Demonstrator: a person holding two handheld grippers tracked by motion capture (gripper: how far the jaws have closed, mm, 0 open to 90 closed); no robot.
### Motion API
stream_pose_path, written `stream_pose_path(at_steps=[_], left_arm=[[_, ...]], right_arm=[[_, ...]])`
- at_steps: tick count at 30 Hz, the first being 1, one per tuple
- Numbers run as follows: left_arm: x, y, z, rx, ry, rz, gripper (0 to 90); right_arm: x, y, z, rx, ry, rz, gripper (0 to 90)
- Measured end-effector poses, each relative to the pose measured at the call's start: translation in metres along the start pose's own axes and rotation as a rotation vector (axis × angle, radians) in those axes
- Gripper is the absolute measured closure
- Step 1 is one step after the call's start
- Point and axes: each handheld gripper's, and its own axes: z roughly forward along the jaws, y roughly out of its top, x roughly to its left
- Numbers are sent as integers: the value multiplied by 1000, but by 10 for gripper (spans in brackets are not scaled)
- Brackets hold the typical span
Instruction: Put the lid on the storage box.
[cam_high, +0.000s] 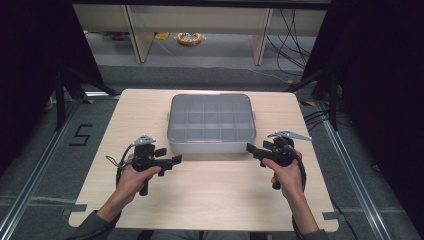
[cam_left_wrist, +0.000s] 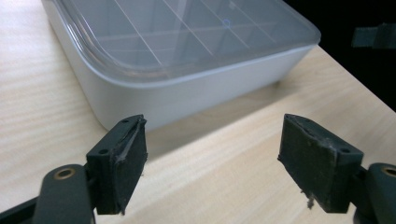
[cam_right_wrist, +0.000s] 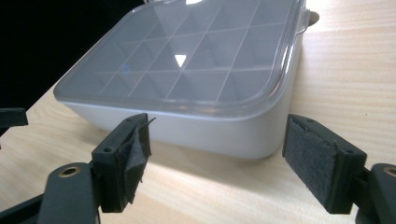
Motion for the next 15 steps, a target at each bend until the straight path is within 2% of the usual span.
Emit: stream_pose_path(at_steps=[2,3,4,5,7,8,9,10,11,12,13,14,15], left_arm=[[-3,-6,1,13,-6,12,225],[-5,-10,2,18,-5,17,225],[-6,-14,3,24,-10,20,224],[-8,-18,4,32,-18,26,224],[-12,-24,3,47,-30,33,223],[-13,-27,2,55,-41,41,222],[-16,-30,1,58,-51,40,221],[-17,-33,-1,67,-61,38,218],[-19,-35,-3,74,-64,39,215],[-21,-37,-5,80,-67,48,214],[-23,-38,-7,84,-70,57,213],[-25,-40,-8,81,-68,64,213],[-26,-41,-8,77,-62,77,213]], right_arm=[[2,-3,-1,-15,13,10,231],[5,-4,-4,3,6,40,231],[3,-6,-3,-8,14,-1,229],[4,-7,-5,8,6,-3,225],[5,-11,-5,-1,6,-10,221],[7,-12,-7,17,12,9,222],[10,-15,-6,14,15,26,221],[8,-16,-6,10,9,-16,221],[13,-19,-7,25,19,33,222],[10,-20,-8,35,13,-16,222],[11,-23,-7,24,20,-18,222],[13,-24,-8,45,18,-24,223],[14,-27,-7,38,23,-28,223]])
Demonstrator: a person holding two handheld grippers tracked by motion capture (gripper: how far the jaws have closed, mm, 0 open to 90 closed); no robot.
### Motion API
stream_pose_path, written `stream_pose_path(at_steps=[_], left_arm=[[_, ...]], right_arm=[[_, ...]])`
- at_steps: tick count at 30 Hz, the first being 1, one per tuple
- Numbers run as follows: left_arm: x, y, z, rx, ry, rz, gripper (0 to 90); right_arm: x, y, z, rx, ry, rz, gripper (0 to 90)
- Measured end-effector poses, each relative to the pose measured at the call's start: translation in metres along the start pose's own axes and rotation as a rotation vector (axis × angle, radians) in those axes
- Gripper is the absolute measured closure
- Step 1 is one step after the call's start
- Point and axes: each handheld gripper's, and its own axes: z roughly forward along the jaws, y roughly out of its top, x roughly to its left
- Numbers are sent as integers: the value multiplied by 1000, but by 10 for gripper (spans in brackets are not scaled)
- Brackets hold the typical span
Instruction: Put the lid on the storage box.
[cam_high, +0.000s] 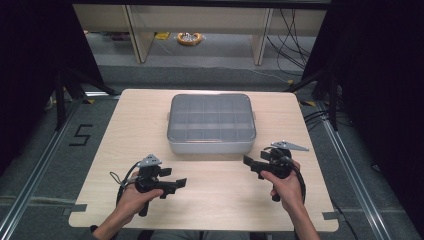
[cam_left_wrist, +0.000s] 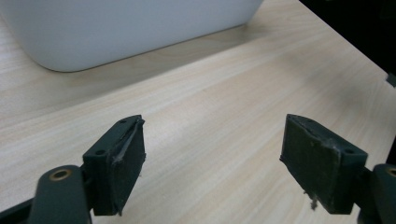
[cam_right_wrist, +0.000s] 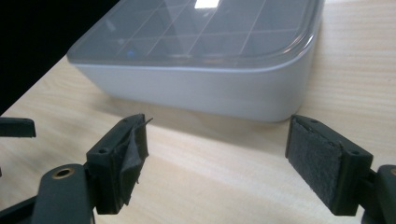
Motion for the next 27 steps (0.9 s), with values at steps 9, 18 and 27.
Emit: stream_pose_path(at_steps=[9,18,27], left_arm=[[-3,-15,-3,30,-2,15,211],[-8,-28,-7,41,-24,21,191],[-18,-40,-11,78,-38,77,152]], right_arm=[[6,-16,-5,23,22,-10,223],[6,-37,-13,55,17,-19,218],[7,-62,-26,63,8,-38,207]])
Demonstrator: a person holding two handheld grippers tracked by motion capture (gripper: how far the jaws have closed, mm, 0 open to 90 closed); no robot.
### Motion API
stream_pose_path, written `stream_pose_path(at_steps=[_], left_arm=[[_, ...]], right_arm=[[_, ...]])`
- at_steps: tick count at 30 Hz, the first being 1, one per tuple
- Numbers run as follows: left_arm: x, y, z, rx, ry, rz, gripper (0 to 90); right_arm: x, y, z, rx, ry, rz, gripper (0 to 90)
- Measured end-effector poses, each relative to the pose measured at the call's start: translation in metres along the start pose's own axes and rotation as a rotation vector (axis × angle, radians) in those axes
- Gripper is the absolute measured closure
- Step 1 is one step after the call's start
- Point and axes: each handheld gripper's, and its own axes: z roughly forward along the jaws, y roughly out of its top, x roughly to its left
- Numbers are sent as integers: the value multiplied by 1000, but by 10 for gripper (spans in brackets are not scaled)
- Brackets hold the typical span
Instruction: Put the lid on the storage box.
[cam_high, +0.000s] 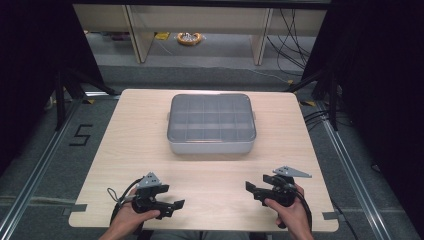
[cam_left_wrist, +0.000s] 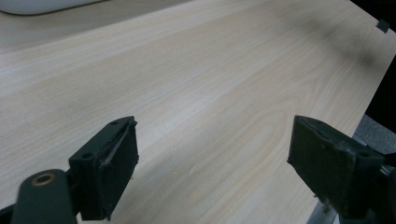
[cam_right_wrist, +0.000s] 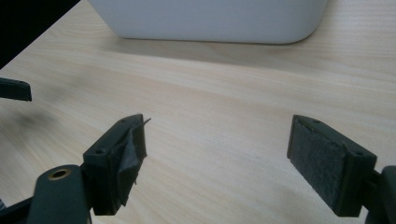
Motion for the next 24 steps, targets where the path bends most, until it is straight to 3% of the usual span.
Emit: stream_pose_path(at_steps=[3,8,9,10,12,14,16,17,19,20,21,22,23,24], left_arm=[[-4,-3,0,9,-12,5,152],[-10,-8,-2,20,-18,11,152],[-11,-9,-3,20,-25,21,152],[-13,-10,-2,16,-22,15,152],[-16,-12,-3,37,-32,32,152],[-20,-14,-2,28,-44,32,152],[-23,-16,-2,32,-43,22,152],[-24,-16,-3,35,-46,36,152],[-24,-17,-3,42,-45,47,152],[-25,-17,-2,35,-48,38,152],[-23,-17,-2,44,-39,49,152],[-23,-17,-2,35,-47,39,152],[-23,-17,-2,40,-35,33,152],[-22,-17,-2,40,-34,35,152]], right_arm=[[3,-7,-3,-10,8,0,200],[9,-20,-9,33,19,-31,193],[13,-23,-9,33,18,6,193],[11,-25,-8,22,20,-34,191],[14,-29,-12,46,36,-24,190],[19,-32,-14,48,50,10,190],[17,-35,-15,45,44,-34,190],[18,-36,-17,53,45,-42,190],[19,-40,-18,60,46,-40,189],[23,-41,-19,76,44,-13,189],[21,-43,-19,64,53,-43,189],[24,-44,-20,81,45,-21,189],[20,-44,-20,75,39,-64,188],[21,-44,-20,85,31,-60,189]])
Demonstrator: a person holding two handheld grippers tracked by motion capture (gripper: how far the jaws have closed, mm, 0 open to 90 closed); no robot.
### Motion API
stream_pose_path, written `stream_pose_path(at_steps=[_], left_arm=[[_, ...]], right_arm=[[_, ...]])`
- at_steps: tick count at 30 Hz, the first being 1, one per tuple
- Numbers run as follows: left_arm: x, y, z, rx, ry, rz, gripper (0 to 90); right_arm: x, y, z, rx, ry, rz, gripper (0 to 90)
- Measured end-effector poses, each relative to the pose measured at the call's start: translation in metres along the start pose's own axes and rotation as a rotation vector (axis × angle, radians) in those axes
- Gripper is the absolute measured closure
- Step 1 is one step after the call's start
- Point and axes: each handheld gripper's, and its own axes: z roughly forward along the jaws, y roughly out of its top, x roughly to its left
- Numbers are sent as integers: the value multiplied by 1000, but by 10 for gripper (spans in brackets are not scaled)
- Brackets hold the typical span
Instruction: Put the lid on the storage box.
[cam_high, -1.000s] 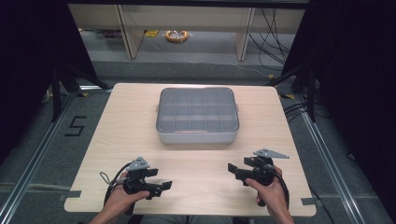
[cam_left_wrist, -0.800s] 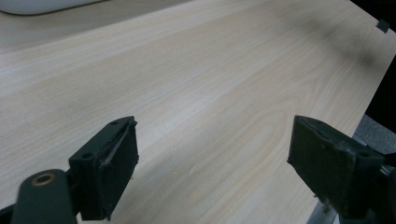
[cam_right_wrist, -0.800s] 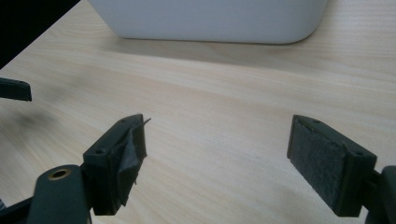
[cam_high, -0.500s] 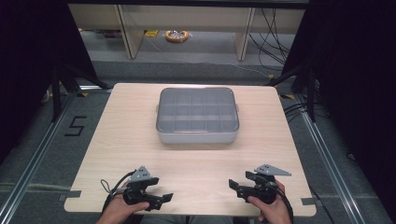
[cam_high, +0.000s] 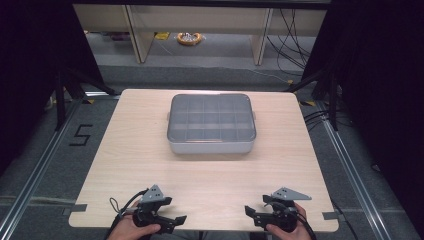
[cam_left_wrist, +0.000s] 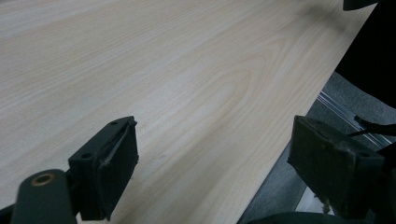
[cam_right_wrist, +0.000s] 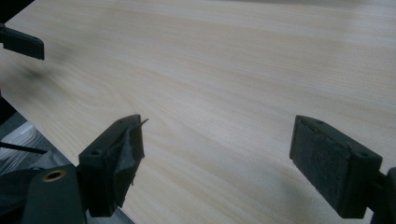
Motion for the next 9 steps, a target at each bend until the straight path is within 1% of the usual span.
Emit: stream_pose_path(at_steps=[2,3,4,5,7,8,9], left_arm=[[1,0,1,0,1,-4,152],[2,0,0,15,12,8,152],[1,0,1,1,2,-8,152],[1,0,1,1,2,-7,152],[1,0,2,0,1,-10,152],[1,0,2,2,2,-10,152],[1,0,1,8,1,0,152]], right_arm=[[0,-1,1,-14,15,2,189],[0,-1,2,-10,18,-2,189],[0,-1,2,-5,16,-2,189],[1,-1,2,7,10,0,189],[1,-2,4,-2,21,-10,189],[1,-2,5,-4,17,-19,189],[1,-2,4,19,-1,-14,189]])
